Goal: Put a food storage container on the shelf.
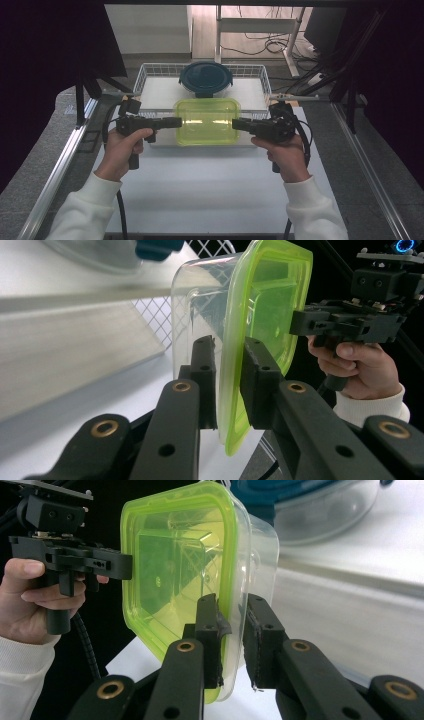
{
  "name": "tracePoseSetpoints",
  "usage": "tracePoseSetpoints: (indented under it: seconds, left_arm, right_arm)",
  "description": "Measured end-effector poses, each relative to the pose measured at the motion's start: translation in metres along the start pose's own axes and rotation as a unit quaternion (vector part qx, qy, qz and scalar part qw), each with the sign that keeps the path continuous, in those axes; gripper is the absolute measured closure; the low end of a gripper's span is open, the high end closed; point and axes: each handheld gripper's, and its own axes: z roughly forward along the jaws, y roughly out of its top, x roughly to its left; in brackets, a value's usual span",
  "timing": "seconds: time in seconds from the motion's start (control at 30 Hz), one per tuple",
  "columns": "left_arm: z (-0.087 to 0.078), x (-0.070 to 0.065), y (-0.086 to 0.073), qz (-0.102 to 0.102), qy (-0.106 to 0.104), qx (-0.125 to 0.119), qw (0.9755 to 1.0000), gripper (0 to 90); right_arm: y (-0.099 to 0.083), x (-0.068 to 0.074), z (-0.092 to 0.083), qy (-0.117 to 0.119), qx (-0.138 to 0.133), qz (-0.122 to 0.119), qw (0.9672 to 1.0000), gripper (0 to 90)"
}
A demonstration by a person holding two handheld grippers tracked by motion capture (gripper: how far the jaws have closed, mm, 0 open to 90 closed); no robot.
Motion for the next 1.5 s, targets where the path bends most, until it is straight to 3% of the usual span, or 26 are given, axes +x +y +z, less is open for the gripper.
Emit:
tracePoseSetpoints:
  seconds: [0.4, 0.57, 0.87, 1.07, 1.33, 1.5]
  left_arm:
    - [-0.01, -0.005, 0.045, 0.021, 0.005, -0.014, 0.9997, 78.5]
    - [-0.013, 0.001, 0.066, 0.014, 0.002, -0.017, 0.9998, 78.5]
    - [-0.01, 0.011, 0.103, 0.002, -0.003, -0.007, 1.0, 78.4]
    - [-0.003, 0.016, 0.124, -0.003, 0.008, -0.003, 1.0, 78.3]
    - [0.007, 0.023, 0.137, -0.008, 0.018, 0.004, 0.9998, 78.3]
    - [0.015, 0.04, 0.14, -0.022, 0.021, 0.01, 0.9995, 78.3]
  right_arm:
    - [0.046, 0.007, 0.0, -0.005, -0.014, -0.02, 0.9997, 77.0]
    - [0.067, 0.008, 0.004, -0.005, -0.022, -0.026, 0.9994, 76.8]
    - [0.099, -0.006, 0.014, 0.002, -0.017, -0.013, 0.9998, 76.9]
    - [0.116, -0.02, 0.021, 0.0, -0.014, 0.002, 0.9999, 77.6]
    - [0.125, -0.037, 0.029, -0.004, -0.012, 0.018, 0.9998, 77.9]
    - [0.13, -0.047, 0.04, -0.01, 0.001, 0.033, 0.9994, 77.9]
